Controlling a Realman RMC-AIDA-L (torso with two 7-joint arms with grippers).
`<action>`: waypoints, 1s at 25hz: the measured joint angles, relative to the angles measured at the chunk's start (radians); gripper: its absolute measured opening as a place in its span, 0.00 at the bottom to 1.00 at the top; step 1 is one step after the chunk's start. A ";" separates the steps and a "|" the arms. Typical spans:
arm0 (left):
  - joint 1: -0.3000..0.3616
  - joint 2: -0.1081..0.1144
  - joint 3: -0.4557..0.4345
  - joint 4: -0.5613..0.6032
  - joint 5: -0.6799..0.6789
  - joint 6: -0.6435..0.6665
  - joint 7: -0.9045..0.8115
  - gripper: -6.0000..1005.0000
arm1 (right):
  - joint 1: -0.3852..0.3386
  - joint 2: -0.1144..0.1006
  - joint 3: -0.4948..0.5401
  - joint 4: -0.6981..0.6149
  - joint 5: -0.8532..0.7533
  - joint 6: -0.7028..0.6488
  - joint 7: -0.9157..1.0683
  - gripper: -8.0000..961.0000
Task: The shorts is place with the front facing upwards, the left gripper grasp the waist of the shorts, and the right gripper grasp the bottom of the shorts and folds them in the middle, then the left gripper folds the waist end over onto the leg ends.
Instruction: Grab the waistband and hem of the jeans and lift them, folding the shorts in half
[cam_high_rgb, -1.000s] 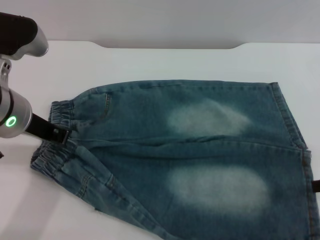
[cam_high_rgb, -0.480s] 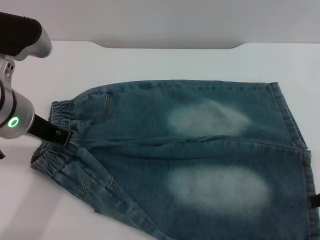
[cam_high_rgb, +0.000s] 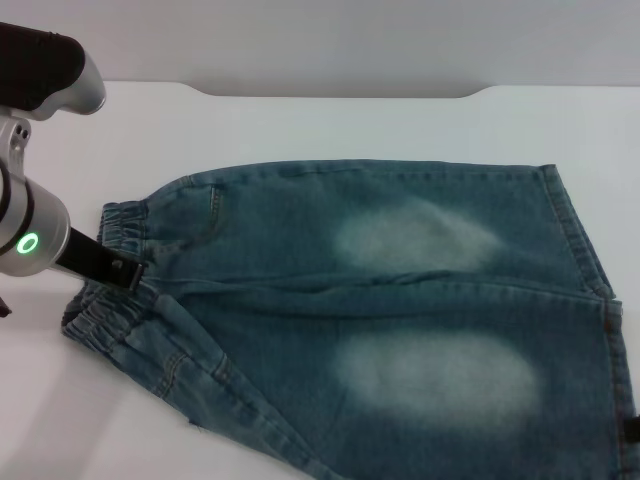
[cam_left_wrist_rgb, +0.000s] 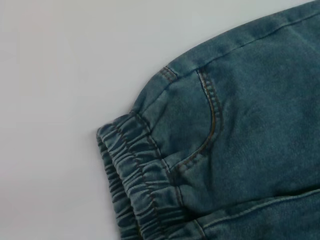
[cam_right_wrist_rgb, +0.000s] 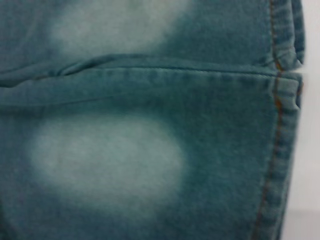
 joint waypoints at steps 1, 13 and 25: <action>0.000 0.000 0.000 0.000 0.000 0.000 0.000 0.05 | -0.002 0.000 0.000 0.000 -0.009 0.000 0.000 0.54; -0.009 0.000 0.000 0.008 0.000 -0.001 0.000 0.05 | 0.004 0.004 -0.003 -0.021 -0.037 -0.001 0.002 0.54; -0.011 0.001 -0.001 0.023 0.001 0.004 0.000 0.05 | 0.002 0.008 -0.020 -0.068 -0.029 -0.012 0.002 0.54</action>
